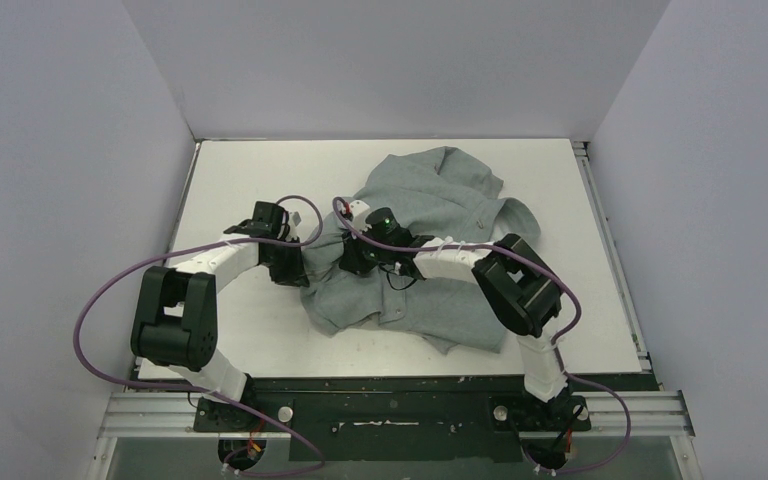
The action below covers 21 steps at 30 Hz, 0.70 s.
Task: Zip up the jacket
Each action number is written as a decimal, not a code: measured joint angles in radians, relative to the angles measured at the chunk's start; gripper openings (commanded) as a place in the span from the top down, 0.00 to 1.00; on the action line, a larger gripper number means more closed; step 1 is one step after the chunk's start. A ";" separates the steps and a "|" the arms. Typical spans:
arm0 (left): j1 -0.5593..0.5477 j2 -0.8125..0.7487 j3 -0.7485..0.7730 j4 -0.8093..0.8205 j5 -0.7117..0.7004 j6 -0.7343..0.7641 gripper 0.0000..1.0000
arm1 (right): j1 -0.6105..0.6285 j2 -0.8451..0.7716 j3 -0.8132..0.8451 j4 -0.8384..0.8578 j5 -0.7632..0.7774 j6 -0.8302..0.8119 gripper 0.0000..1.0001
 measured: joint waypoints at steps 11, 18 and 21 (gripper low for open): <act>0.008 -0.158 0.039 -0.001 0.030 0.000 1.00 | -0.002 -0.079 0.018 -0.136 -0.006 -0.066 0.93; 0.008 -0.214 0.077 0.007 0.081 -0.001 1.00 | -0.016 -0.080 0.010 -0.104 -0.016 -0.036 0.84; 0.008 -0.214 0.073 0.008 0.094 -0.001 1.00 | -0.024 -0.080 -0.008 -0.069 -0.033 0.003 0.79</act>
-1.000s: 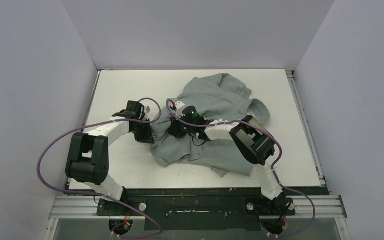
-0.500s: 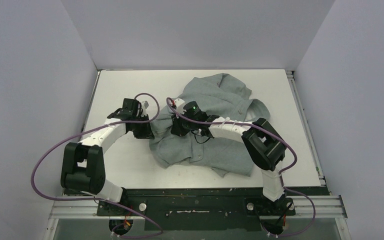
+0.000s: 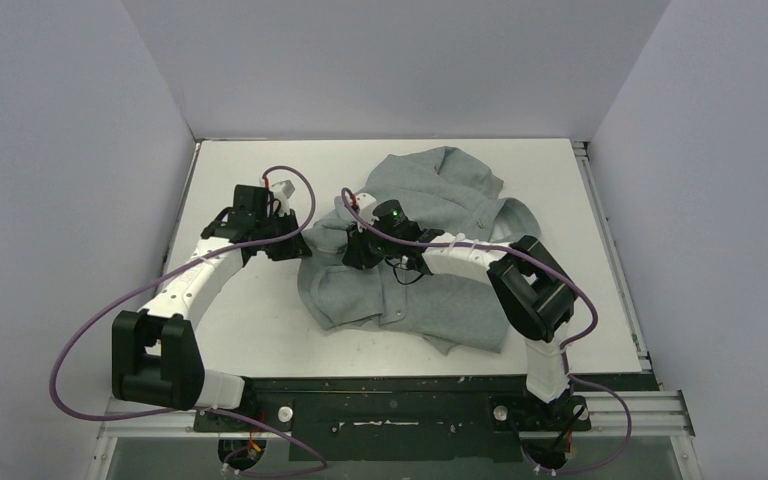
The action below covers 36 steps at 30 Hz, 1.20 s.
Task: Zip up the jacket
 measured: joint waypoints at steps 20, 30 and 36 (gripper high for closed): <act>0.000 -0.009 -0.044 0.011 0.022 -0.004 1.00 | -0.011 0.000 -0.028 0.130 -0.050 0.101 0.62; 0.000 -0.009 -0.044 0.012 0.023 -0.004 1.00 | -0.015 0.001 -0.093 0.149 -0.037 0.071 0.57; 0.000 -0.009 -0.045 0.013 0.026 -0.008 1.00 | -0.018 0.010 -0.093 0.205 -0.056 0.058 0.57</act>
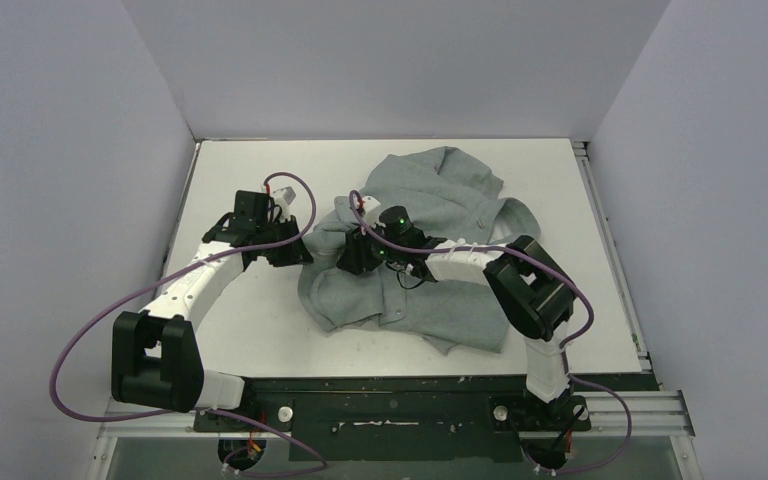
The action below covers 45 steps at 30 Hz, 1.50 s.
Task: Zip up the jacket
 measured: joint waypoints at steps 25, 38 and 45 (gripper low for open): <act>0.000 0.000 0.000 0.002 0.000 -0.001 1.00 | -0.006 0.085 0.046 0.070 -0.032 0.010 0.80; 0.000 0.005 0.000 0.001 0.000 0.000 1.00 | -0.024 0.082 0.009 0.084 -0.049 0.014 0.99; 0.000 0.011 0.060 -0.022 0.017 0.008 1.00 | -0.058 -0.008 0.014 -0.027 -0.082 -0.035 1.00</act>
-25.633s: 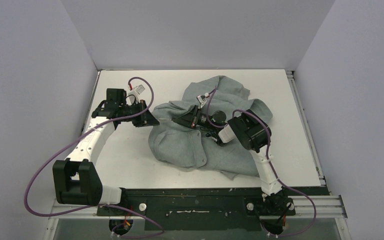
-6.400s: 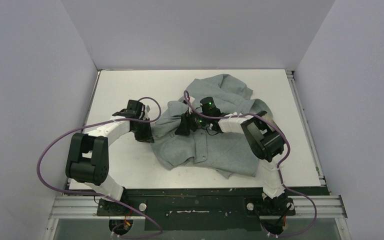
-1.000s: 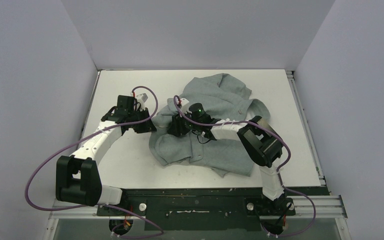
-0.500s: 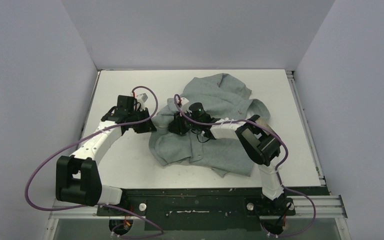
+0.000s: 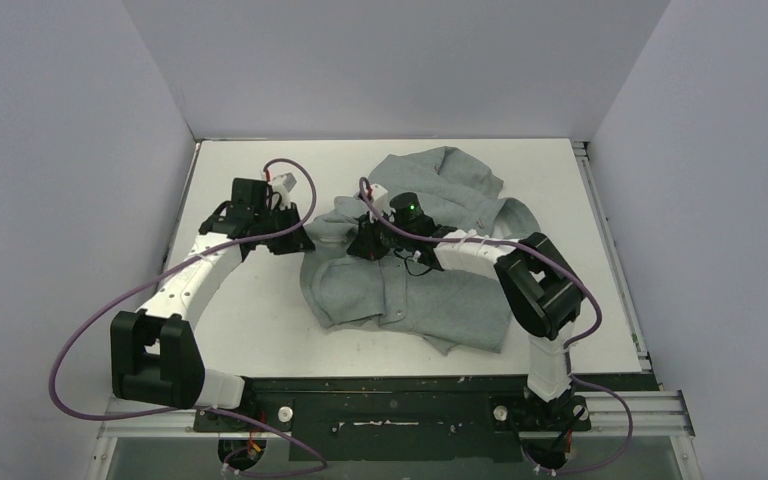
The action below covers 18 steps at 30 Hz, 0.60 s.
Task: Zip up the jacket
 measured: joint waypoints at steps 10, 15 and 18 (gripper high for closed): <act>-0.003 0.023 0.342 -0.078 0.106 0.020 1.00 | -0.067 -0.064 0.251 -0.240 -0.076 -0.058 1.00; -0.004 0.048 0.502 -0.107 0.145 0.033 1.00 | -0.088 -0.085 0.373 -0.321 -0.113 -0.066 1.00; -0.004 0.056 0.534 -0.118 0.150 0.045 1.00 | -0.099 -0.114 0.396 -0.372 -0.114 -0.074 1.00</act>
